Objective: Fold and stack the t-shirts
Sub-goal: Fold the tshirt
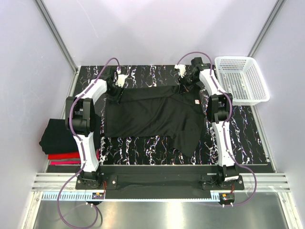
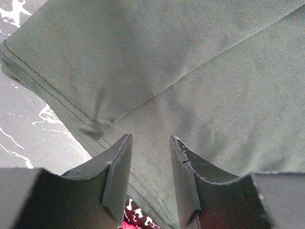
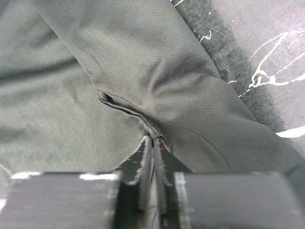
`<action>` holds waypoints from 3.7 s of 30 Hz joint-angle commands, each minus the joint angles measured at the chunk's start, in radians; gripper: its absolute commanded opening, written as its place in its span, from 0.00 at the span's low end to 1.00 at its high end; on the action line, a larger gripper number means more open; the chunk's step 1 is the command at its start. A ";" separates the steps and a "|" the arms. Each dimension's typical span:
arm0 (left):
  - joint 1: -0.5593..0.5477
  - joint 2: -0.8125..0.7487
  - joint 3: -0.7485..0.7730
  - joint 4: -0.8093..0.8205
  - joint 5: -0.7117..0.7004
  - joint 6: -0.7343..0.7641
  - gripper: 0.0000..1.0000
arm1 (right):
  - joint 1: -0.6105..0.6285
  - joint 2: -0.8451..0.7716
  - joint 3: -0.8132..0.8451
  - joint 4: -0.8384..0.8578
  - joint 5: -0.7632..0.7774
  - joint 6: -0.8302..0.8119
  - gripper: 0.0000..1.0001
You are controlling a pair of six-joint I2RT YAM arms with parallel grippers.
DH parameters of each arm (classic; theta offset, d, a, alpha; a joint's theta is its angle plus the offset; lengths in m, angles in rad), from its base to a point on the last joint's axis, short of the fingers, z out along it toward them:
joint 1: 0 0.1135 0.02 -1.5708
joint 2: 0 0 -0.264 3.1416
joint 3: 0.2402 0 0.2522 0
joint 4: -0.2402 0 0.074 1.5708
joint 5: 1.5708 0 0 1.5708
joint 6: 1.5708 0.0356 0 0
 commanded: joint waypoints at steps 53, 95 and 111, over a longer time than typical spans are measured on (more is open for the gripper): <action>0.031 0.416 0.560 -0.200 -0.211 0.188 0.46 | -0.116 0.000 0.062 -0.004 0.195 0.066 0.41; 0.009 0.412 0.766 -0.114 -0.181 0.135 0.59 | -0.142 -0.014 0.156 0.190 0.201 0.199 0.44; 0.015 0.415 0.747 -0.113 -0.196 0.153 0.59 | -0.145 -0.141 -0.105 0.184 0.301 0.176 0.33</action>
